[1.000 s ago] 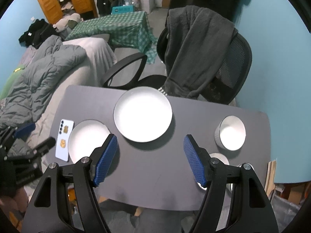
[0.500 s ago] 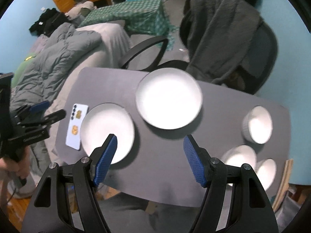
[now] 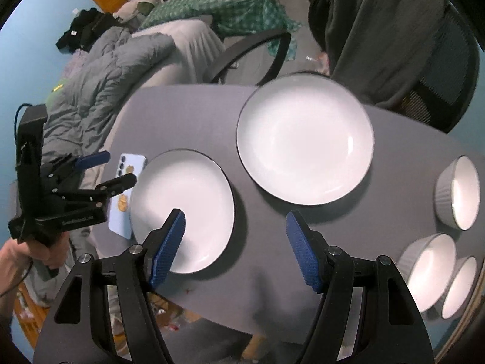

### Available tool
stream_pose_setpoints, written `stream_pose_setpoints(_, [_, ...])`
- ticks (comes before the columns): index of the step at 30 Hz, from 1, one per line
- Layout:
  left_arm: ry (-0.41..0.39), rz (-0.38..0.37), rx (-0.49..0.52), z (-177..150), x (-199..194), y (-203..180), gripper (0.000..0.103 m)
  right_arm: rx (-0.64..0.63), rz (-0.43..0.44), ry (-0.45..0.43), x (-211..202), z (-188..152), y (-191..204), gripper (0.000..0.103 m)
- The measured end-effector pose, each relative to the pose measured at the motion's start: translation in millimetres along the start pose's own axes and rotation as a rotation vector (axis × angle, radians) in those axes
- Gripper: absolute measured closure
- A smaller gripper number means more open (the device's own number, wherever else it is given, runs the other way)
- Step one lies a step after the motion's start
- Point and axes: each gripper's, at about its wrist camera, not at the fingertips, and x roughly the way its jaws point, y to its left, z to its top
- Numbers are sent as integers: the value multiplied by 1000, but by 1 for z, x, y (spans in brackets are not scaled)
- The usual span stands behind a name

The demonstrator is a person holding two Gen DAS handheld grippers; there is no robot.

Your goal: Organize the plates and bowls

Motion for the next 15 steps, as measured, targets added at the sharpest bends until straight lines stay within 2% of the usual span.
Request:
stream_pose_setpoints(4, [45,-29,-5,0,18,3,25,2,33,46,25,-3,4,33])
stream_pose_setpoints(12, [87,-82,-30,3,34,6,26,-16,29,106,60,-13,10,36])
stream_pose_setpoints(15, [97,-83,-31,3,39,7,35,-11,25,118,66,-15,6,41])
